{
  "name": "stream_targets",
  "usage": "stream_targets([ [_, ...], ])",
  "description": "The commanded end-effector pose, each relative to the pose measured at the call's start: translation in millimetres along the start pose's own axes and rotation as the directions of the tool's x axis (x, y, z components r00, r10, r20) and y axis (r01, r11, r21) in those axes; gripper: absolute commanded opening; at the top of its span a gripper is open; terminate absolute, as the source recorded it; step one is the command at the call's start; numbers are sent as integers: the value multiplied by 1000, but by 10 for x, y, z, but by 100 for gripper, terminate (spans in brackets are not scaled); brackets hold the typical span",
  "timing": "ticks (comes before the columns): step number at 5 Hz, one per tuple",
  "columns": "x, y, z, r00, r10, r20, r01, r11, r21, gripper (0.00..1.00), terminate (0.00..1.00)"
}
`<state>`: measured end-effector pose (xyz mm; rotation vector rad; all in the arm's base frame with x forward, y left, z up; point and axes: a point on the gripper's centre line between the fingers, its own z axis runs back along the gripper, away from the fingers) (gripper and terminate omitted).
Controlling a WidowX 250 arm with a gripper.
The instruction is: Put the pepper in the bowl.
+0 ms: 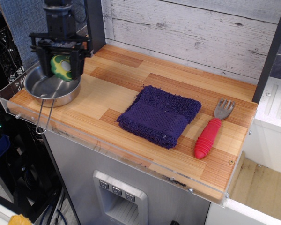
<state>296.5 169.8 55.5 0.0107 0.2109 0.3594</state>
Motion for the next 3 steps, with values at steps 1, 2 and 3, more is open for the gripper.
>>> stream_targets([
  [1,7,254,-8,1000,21,-1,-21,998,56,0,0],
  [2,15,328,-91,1000,24,-2,-24,997,78,0,0],
  [3,66,430,-211,998,49,-34,-46,994,99,0,0],
])
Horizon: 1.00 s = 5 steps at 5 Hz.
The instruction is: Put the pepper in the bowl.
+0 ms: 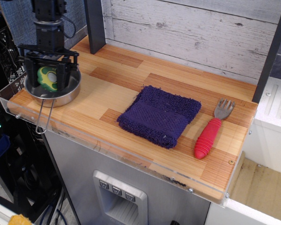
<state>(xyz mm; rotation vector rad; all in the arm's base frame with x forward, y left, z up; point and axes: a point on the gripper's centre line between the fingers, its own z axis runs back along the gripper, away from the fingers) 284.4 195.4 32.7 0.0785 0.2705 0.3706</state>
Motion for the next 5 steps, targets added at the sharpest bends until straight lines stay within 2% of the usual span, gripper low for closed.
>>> stream_targets([
  [1,84,192,-35,999,45,-9,-45,999,24,0,0],
  [2,82,204,-30,999,54,-7,-54,999,4,100,0],
  [3,23,187,88,998,54,35,-54,999,-1,100,0],
  [4,-162,95,376,987,49,151,-49,999,-2,100,0],
  [5,-461,4,806,934,70,351,-50,996,-68,100,0],
])
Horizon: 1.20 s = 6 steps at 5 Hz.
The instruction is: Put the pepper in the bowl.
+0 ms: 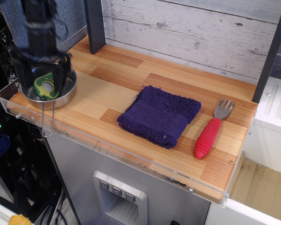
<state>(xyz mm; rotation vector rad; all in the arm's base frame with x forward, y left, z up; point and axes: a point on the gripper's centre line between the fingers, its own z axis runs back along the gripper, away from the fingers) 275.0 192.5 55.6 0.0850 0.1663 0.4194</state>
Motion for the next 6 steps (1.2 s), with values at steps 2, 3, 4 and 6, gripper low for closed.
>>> stream_targets([
  [2,-271,-532,1039,941,-152,302,177,982,-58,100,0],
  [3,-249,-733,1039,927,-244,283,267,963,-45,100,0],
  [4,-204,-796,1002,915,-322,243,336,942,-14,100,0],
  [6,-204,-796,1002,915,-322,243,336,942,-14,100,100],
])
